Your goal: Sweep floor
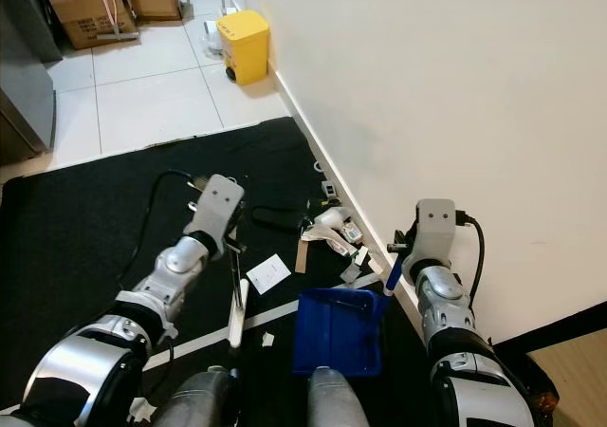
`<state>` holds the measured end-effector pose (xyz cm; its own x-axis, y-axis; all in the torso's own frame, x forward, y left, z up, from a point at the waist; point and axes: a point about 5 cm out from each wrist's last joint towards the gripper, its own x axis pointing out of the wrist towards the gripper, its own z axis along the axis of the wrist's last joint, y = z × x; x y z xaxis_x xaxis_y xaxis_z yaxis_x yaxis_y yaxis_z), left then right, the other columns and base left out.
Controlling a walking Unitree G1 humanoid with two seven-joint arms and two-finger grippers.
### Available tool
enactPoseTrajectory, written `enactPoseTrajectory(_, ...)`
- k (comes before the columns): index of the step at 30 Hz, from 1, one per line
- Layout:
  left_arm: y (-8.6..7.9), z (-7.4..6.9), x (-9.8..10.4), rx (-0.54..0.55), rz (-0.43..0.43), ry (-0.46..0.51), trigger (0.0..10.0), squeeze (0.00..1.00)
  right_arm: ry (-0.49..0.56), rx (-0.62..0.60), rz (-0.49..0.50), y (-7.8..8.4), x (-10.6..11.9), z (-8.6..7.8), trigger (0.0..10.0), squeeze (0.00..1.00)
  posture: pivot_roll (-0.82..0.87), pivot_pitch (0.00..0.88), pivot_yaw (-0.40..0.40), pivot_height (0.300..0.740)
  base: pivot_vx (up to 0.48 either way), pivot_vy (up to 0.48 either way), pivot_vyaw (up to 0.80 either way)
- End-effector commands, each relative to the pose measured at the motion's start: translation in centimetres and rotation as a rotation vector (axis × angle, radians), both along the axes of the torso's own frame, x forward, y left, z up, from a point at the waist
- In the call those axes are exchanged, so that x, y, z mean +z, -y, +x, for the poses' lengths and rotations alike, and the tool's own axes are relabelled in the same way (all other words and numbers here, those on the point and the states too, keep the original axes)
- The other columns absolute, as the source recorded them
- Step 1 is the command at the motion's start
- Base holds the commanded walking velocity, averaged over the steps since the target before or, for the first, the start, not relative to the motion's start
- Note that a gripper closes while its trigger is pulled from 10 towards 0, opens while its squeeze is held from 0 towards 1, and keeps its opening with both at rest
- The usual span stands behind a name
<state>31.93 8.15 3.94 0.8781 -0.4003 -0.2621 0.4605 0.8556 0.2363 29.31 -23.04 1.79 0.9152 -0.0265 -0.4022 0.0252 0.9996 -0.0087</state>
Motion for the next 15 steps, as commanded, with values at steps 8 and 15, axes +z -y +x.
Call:
enactPoseTrajectory(8,2.9,0.7,1.7,-0.045,-0.003,0.078,10.0,0.00,-0.032,0.056,0.091,-2.6,-1.6,-1.1,10.0,0.00,-0.06,0.099,0.018,0.740,0.000,0.000,0.00)
enactPoseTrajectory(15,6.2,0.8,3.5,-0.039,-0.069,0.140,10.0,0.00,-0.011,0.057,0.088,-3.0,-1.6,-1.3,10.0,0.00,-0.06,0.098,0.027,0.740,0.000,0.000,0.00)
